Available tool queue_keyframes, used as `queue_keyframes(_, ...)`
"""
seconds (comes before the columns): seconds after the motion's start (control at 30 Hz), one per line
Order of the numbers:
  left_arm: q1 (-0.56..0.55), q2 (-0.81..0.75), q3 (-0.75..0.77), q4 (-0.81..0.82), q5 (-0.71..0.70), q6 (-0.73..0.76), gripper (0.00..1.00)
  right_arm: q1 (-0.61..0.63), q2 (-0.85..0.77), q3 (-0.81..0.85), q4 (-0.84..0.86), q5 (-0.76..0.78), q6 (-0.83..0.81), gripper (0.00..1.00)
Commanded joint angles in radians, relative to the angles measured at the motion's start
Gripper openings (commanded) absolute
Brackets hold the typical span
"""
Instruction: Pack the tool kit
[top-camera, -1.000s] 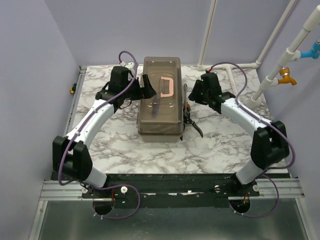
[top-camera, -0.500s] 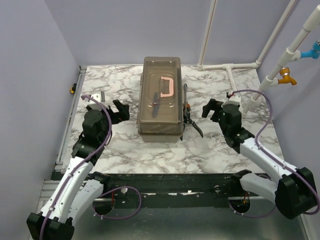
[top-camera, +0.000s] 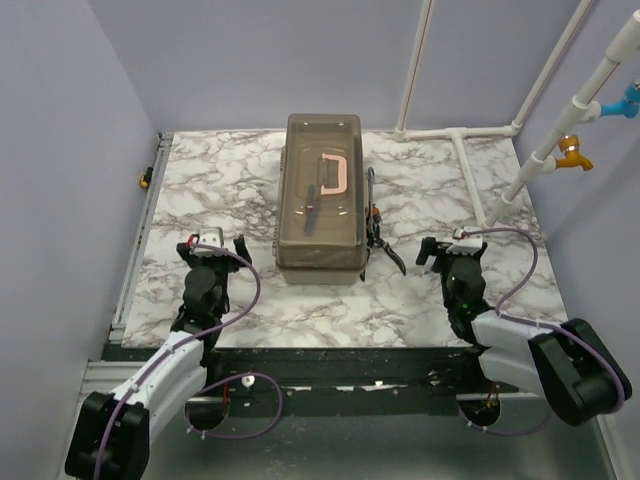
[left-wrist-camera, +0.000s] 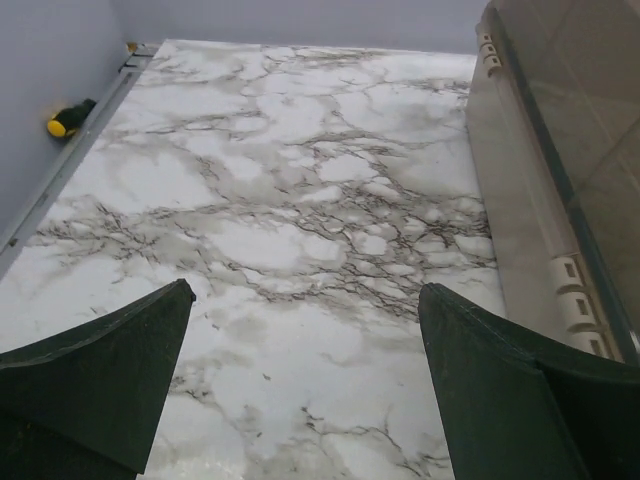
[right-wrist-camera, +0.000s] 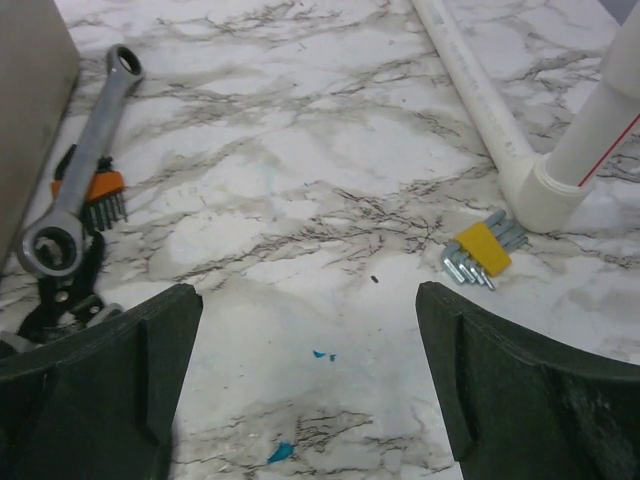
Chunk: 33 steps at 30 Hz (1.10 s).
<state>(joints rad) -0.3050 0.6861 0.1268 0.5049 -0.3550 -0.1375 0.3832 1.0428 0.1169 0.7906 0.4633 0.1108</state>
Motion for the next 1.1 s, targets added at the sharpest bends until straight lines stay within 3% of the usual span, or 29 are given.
queue_keyframes(0.0, 0.019, 0.193, -0.098, 0.499, -0.041, 0.188, 0.98, -0.022, 0.233, -0.071, 0.520, 0.095, -0.101, 0.97)
queue_keyframes(0.2, 0.089, 0.319, -0.090, 0.661, 0.110, 0.190, 0.96, -0.077, 0.424, -0.031, 0.701, 0.069, -0.098, 0.96)
queue_keyframes(0.3, 0.121, 0.394, -0.056, 0.692, 0.174, 0.220, 0.92, -0.106, 0.625, -0.040, 0.974, 0.054, -0.147, 0.94)
queue_keyframes(0.37, 0.146, 0.479, -0.047, 0.767, 0.202, 0.224, 0.92, -0.109, 0.592, -0.038, 0.893, 0.010, -0.128, 0.93)
queue_keyframes(0.47, 0.181, 0.639, -0.023, 0.910, 0.206, 0.221, 0.91, -0.122, 0.574, -0.027, 0.838, -0.024, -0.114, 1.00)
queue_keyframes(0.57, 0.202, 0.590, 0.057, 0.670, 0.219, 0.167, 0.95, -0.132, 0.637, -0.048, 0.930, -0.080, -0.124, 1.00)
queue_keyframes(0.63, 0.207, 0.599, 0.058, 0.679, 0.206, 0.163, 0.95, -0.134, 0.675, -0.043, 0.984, -0.079, -0.142, 1.00)
queue_keyframes(0.73, 0.206, 0.604, 0.048, 0.716, 0.175, 0.162, 0.99, -0.137, 0.644, -0.014, 0.887, -0.058, -0.116, 1.00)
queue_keyframes(0.87, 0.219, 0.598, 0.089, 0.625, 0.182, 0.143, 0.99, -0.144, 0.643, -0.014, 0.886, -0.060, -0.114, 1.00)
queue_keyframes(1.07, 0.222, 0.600, 0.089, 0.628, 0.184, 0.142, 0.98, -0.144, 0.645, -0.016, 0.889, -0.061, -0.114, 1.00)
